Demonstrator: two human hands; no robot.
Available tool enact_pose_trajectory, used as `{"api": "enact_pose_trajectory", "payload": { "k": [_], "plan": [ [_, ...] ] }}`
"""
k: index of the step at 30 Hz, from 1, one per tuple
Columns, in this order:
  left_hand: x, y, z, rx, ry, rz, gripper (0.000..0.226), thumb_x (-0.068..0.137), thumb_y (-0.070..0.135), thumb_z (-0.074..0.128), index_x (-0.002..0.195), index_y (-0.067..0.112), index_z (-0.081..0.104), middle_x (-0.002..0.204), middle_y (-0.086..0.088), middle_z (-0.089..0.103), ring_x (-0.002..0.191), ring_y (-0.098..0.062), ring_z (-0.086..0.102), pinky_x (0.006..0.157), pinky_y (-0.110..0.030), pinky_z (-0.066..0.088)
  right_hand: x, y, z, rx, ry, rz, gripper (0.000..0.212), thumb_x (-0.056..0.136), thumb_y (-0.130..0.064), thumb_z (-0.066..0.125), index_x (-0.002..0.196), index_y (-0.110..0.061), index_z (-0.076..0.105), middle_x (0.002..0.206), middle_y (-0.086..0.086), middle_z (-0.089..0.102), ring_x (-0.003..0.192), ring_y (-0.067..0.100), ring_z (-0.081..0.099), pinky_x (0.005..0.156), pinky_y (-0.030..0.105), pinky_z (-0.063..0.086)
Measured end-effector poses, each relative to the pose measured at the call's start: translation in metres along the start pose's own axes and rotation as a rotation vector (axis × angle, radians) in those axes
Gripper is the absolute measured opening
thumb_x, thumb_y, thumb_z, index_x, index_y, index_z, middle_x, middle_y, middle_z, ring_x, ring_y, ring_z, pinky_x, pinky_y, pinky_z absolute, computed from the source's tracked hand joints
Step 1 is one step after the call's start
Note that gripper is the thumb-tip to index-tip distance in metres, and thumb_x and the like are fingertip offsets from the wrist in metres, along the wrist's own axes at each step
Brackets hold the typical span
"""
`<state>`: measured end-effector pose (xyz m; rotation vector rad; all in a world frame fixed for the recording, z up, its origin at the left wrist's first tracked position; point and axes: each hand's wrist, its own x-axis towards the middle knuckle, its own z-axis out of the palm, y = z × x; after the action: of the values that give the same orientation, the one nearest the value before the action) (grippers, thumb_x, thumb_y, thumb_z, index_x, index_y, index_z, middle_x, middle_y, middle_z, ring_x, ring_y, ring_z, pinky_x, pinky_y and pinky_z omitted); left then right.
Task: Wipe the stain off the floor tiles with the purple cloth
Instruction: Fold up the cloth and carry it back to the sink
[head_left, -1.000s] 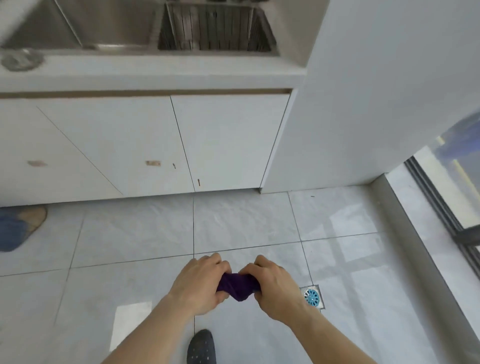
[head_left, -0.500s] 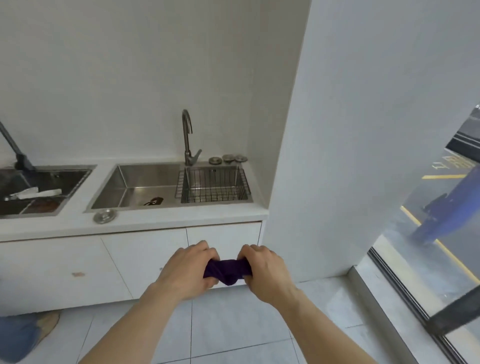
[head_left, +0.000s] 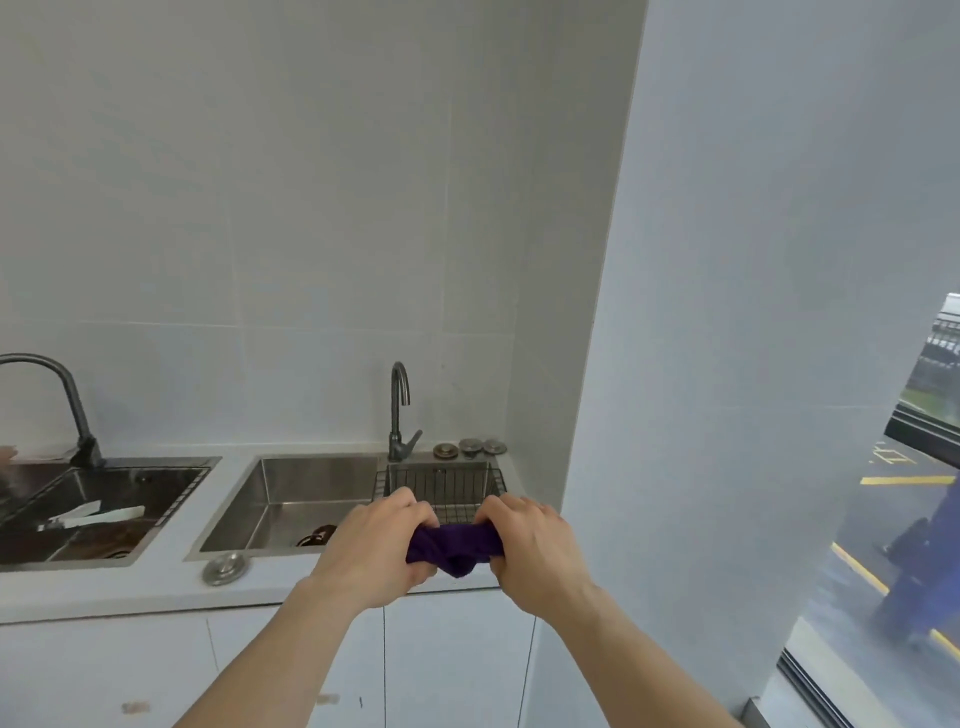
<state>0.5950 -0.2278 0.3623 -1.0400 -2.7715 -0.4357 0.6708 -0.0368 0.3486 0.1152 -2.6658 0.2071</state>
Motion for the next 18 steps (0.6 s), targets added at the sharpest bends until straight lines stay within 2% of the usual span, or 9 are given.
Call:
{"api": "enact_pose_trajectory", "payload": {
  "k": [3,7,18],
  "plan": [
    [0.01,-0.013,-0.008,0.011,0.029,0.01,0.034,0.083,0.046,0.072,0.114,0.038,0.061,0.107,0.015,0.052,0.085,-0.008,0.048,0.075,-0.026,0.033,0.018,-0.005,-0.001,-0.008,0.017,-0.009,0.035,0.081,-0.01,0.067,0.112,-0.024,0.058,0.102,-0.006,0.065,0.087,0.019,0.056,0.076,0.025,0.031],
    [0.026,-0.032,-0.014,0.005,0.062,0.033,0.035,0.082,0.051,0.072,0.112,0.039,0.061,0.101,0.018,0.047,0.085,-0.007,0.046,0.078,-0.027,0.036,0.04,-0.008,0.003,-0.014,0.027,0.0,0.035,0.08,-0.013,0.069,0.109,-0.028,0.057,0.101,-0.008,0.065,0.087,0.02,0.059,0.077,0.027,0.041],
    [0.064,-0.087,-0.005,0.017,0.091,0.058,0.037,0.083,0.047,0.073,0.116,0.038,0.06,0.109,0.014,0.054,0.09,-0.007,0.047,0.085,-0.03,0.042,0.089,-0.017,0.034,-0.033,0.054,0.038,0.039,0.079,-0.01,0.068,0.112,-0.028,0.059,0.104,-0.007,0.065,0.089,0.021,0.059,0.074,0.027,0.033]
  ]
}}
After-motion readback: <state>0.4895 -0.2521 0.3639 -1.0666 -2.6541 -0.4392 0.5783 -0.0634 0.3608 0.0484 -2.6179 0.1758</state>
